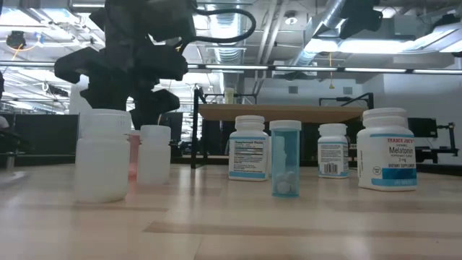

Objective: Pick and place medicine bottles onto shelf by color
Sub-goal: Put the orange pill bottle on the shelf

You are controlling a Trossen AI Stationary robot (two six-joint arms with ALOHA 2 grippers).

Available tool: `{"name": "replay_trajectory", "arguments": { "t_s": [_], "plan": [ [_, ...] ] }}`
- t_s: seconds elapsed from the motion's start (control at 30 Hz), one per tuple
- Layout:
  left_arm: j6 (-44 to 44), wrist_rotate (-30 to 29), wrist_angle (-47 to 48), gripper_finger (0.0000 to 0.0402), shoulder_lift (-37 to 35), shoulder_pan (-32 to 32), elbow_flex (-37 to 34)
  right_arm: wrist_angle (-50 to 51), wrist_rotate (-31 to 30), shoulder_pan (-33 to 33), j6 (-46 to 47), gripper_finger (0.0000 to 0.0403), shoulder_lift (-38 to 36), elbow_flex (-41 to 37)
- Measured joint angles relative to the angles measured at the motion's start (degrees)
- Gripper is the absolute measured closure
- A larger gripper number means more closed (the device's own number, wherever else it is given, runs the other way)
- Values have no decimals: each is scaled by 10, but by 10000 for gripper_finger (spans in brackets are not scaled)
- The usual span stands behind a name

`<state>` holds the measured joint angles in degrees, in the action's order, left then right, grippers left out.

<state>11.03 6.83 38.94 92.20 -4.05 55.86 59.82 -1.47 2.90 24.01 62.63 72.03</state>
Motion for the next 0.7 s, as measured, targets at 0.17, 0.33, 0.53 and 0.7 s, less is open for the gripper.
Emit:
{"name": "replay_trajectory", "arguments": {
  "t_s": [0.17, 0.33, 0.53, 0.7],
  "plan": [
    [-7, 1, 1, 193, 0, 0, 0, 2, 0, 0, 0, 132, 0, 0],
    [-7, 9, 1, 231, 0, -2, 0, 2, 0, 0, 0, 132, 0, 0],
    [-25, 9, 4, 290, 0, -2, 2, 2, 0, 0, 0, 132, 0, 0],
    [-27, 19, 45, 326, 0, 8, 50, 2, 0, 0, 0, 132, 0, 0]
  ]
}}
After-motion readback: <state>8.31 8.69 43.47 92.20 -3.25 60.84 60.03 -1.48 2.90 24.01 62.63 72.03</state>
